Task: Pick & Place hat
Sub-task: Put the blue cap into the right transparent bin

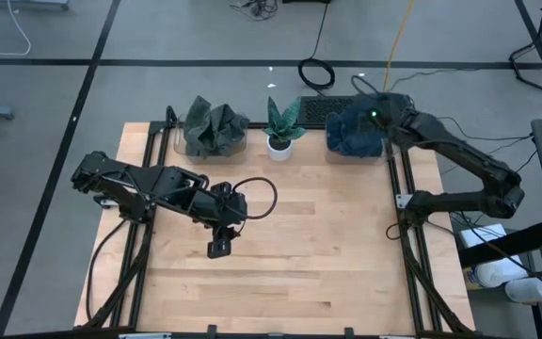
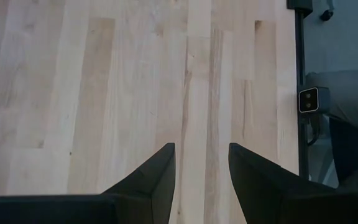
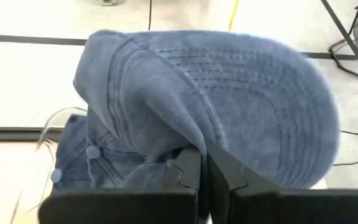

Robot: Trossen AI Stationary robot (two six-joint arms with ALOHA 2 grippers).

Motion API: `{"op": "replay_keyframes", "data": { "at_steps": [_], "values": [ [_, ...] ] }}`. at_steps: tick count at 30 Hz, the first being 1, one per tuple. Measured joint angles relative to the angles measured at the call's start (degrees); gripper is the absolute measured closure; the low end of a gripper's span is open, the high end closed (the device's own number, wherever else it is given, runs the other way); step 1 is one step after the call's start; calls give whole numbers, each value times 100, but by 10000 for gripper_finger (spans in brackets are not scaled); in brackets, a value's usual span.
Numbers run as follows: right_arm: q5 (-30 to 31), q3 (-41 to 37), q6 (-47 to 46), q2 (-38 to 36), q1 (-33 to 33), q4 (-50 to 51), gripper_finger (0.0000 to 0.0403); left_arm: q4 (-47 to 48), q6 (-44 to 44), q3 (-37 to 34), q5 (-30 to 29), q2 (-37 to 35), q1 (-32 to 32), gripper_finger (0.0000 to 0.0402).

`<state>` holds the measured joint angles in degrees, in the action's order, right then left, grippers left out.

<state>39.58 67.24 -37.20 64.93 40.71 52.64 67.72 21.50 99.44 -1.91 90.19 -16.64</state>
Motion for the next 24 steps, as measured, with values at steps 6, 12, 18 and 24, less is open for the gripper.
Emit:
{"op": "replay_keyframes", "data": {
  "at_steps": [6, 12, 18, 24],
  "values": [
    [13, 428, -526, 12, -201, 1034, 403, 0, -65, 0, -15, 0, 0, 245],
    [-73, -21, -695, 227, -128, 954, 403, 12, -78, 0, -17, 0, 7, 245],
    [-281, -655, -160, 412, 509, -19, 403, 152, -27, 0, -17, 0, 7, 245],
    [-527, -1052, 526, 600, 1003, -1093, 403, 275, 28, 0, -31, 0, 7, 245]
  ]
}}
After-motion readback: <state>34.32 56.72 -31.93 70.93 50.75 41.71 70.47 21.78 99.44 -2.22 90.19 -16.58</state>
